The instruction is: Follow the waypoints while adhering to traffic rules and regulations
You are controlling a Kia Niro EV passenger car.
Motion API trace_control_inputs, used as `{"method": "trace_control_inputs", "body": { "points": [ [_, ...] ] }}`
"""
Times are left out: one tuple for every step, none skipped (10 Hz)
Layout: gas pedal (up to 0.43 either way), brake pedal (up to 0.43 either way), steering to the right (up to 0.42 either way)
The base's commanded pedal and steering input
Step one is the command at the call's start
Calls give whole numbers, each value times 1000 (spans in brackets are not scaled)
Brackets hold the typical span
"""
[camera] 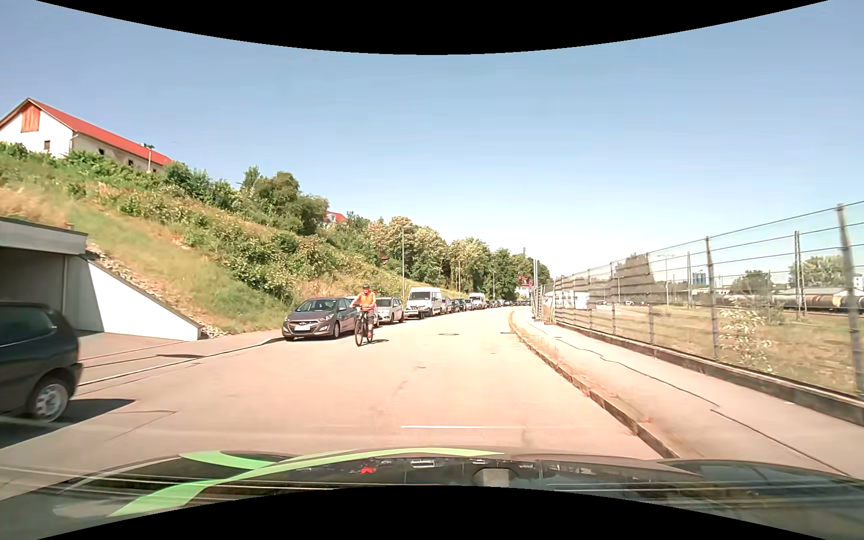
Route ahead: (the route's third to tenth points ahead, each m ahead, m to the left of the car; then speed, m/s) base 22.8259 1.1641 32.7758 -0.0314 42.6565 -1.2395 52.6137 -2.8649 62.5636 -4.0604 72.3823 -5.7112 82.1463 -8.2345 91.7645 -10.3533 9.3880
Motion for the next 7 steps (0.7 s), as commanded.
{"method": "trace_control_inputs", "body": {
  "points": [
    [177, 0, 7],
    [177, 0, 7],
    [197, 0, 6],
    [197, 0, 7],
    [197, 0, 7],
    [197, 0, 7],
    [197, 0, 7]
  ]
}}
